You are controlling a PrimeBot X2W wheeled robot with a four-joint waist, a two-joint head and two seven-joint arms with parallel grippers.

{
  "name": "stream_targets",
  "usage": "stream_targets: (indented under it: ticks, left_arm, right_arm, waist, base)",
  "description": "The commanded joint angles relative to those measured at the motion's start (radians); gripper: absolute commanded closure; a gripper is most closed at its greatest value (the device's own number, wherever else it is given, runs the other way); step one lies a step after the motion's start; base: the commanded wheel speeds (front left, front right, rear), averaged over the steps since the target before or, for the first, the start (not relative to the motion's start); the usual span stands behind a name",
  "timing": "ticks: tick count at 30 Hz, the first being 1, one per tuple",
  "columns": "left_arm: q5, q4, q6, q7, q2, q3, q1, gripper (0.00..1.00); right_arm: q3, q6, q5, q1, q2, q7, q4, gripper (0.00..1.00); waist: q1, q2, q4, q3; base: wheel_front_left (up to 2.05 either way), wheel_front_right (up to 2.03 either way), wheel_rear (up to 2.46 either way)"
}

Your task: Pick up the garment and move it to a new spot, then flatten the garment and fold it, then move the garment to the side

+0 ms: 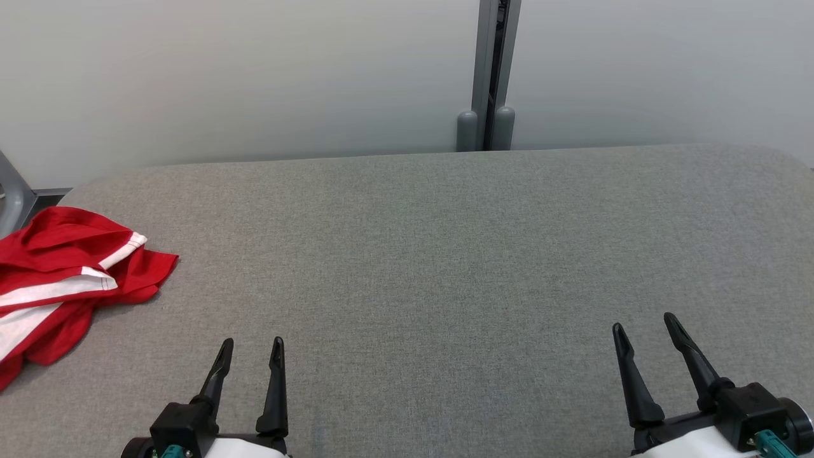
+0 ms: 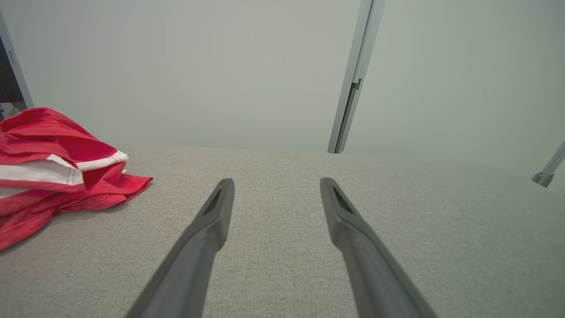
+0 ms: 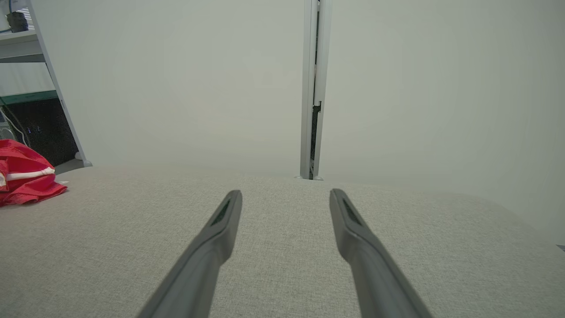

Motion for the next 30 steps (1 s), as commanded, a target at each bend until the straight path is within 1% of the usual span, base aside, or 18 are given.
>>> stream_targets:
  ticks: [1,15,19,24,30]
  left_arm:
    - [-0.003,0.0,0.002,-0.005,0.005,0.002,0.006,0.0]
    - [0.006,0.0,0.004,-0.005,0.005,0.001,-0.002,0.0]
    - [0.007,0.003,0.0,-0.005,0.005,-0.002,-0.006,0.0]
    - [0.008,-0.001,-0.001,-0.005,0.005,-0.003,-0.015,0.0]
    - [0.01,-0.01,-0.002,-0.004,0.005,0.0,-0.026,0.0]
  right_arm:
    - [-0.001,0.002,0.004,0.003,-0.008,-0.008,0.0,0.0]
    - [-0.002,0.002,0.007,-0.002,-0.008,-0.008,0.002,0.0]
    - [-0.01,0.002,0.007,0.003,-0.008,-0.008,-0.001,0.0]
    - [-0.013,0.002,0.008,0.007,-0.007,-0.008,-0.009,0.0]
    - [-0.016,0.002,0.009,0.006,-0.007,-0.008,-0.019,0.0]
  waist:
    - [0.0,0.0,0.0,0.001]
    - [0.0,0.0,0.002,0.001]
    - [0.0,0.0,0.012,0.001]
    - [0.0,0.0,0.056,0.003]
    - [0.0,0.0,0.159,0.01]
  base:
    - [0.0,0.0,0.0]
    - [0.0,0.0,0.0]
    - [0.0,0.0,0.0]
    - [0.0,0.0,0.0]
    - [0.0,0.0,0.0]
